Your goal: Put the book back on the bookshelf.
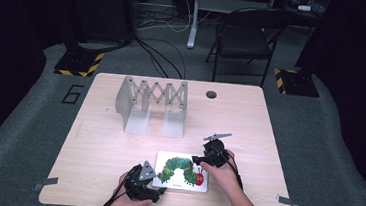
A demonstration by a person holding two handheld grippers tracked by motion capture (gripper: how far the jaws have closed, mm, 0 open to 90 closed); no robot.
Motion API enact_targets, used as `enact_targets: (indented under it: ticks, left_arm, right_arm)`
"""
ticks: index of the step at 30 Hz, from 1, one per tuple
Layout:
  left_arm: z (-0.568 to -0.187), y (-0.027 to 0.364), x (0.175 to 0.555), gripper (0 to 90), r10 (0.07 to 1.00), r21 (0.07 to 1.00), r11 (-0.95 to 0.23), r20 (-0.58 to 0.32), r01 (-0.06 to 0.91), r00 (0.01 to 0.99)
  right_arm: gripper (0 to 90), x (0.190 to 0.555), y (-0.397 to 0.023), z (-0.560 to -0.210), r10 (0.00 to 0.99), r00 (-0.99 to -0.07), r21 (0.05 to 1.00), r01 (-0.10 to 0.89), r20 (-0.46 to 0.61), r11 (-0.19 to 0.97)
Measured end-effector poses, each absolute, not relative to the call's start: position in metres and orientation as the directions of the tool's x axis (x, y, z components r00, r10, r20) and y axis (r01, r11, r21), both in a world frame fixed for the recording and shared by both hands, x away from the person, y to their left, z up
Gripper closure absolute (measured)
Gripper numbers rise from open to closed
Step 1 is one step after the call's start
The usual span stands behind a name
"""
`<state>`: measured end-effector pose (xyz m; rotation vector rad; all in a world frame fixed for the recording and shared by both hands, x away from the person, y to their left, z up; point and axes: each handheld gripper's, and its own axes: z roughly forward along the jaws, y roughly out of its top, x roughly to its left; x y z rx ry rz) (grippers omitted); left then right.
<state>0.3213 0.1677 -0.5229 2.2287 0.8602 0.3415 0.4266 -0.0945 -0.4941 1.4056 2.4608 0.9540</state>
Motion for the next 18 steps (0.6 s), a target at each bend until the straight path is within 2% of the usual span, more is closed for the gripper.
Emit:
enact_targets:
  ticks: [3, 7, 11, 14, 18]
  left_arm:
    - [-0.523, 0.167, 0.321, 23.0, 0.665, 0.698, -0.530, -0.011, 0.482, 0.747]
    - [-0.523, 0.167, 0.321, 23.0, 0.665, 0.697, -0.530, -0.010, 0.483, 0.746]
    - [-0.523, 0.167, 0.320, 23.0, 0.666, 0.698, -0.529, -0.011, 0.483, 0.746]
    - [-0.524, 0.166, 0.320, 23.0, 0.670, 0.705, -0.524, -0.004, 0.477, 0.742]
    - [-0.524, 0.167, 0.320, 23.0, 0.669, 0.706, -0.525, -0.003, 0.476, 0.743]
  right_arm:
    - [39.5, 0.424, -0.096, -0.494, 0.828, -0.534, 0.581, 0.734, 0.173, 0.353]
    - [40.9, 0.423, -0.096, -0.493, 0.814, -0.530, 0.562, 0.759, 0.238, 0.329]
    - [40.7, 0.424, -0.095, -0.493, 0.815, -0.527, 0.561, 0.760, 0.239, 0.328]
    - [40.0, 0.426, -0.101, -0.491, 0.844, -0.497, 0.573, 0.758, 0.202, 0.310]
    - [39.5, 0.429, -0.107, -0.495, 0.847, -0.484, 0.544, 0.781, 0.220, 0.305]
